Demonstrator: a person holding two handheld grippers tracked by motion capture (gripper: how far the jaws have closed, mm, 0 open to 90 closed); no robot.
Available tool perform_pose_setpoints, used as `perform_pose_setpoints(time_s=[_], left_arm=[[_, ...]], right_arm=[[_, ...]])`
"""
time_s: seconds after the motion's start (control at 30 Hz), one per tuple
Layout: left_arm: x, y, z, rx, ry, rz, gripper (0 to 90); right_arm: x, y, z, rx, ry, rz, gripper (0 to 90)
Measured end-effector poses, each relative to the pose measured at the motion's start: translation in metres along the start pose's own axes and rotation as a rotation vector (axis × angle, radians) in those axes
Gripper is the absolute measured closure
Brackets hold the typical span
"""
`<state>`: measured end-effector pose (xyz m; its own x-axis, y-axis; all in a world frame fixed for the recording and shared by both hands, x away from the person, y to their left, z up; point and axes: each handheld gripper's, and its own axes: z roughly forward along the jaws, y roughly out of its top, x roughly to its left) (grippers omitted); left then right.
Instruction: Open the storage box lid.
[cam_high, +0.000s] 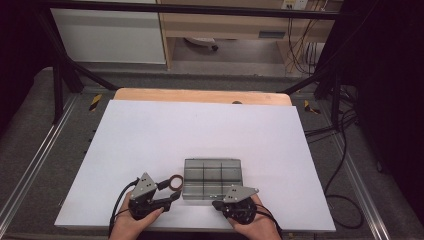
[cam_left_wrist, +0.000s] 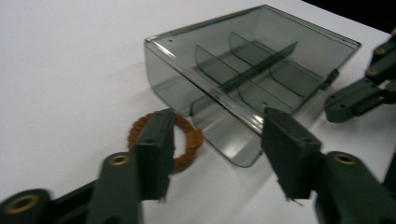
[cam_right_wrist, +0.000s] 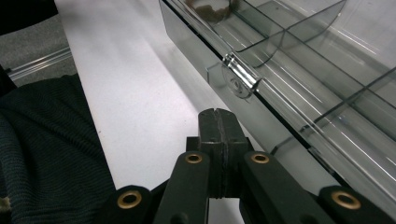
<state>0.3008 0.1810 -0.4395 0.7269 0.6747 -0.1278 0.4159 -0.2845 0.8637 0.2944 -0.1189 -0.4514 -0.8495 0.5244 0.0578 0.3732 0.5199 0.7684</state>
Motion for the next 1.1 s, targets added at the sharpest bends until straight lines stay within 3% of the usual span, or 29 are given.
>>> perform_pose_setpoints(time_s=[0.33,0.57,1.1], left_arm=[[-0.0039,-0.0018,-0.0016,0.046,-0.095,0.021,88.9],[-0.0081,-0.0033,0.0027,0.096,-0.109,0.031,89.6],[-0.0093,-0.0039,0.0039,0.080,-0.106,0.029,89.7]], right_arm=[[-0.0027,-0.0013,0.0011,0.010,-0.004,0.010,90.0],[-0.0037,-0.0015,0.0015,0.010,-0.006,0.014,90.0],[-0.0053,-0.0016,0.0006,0.000,-0.012,0.026,90.0]])
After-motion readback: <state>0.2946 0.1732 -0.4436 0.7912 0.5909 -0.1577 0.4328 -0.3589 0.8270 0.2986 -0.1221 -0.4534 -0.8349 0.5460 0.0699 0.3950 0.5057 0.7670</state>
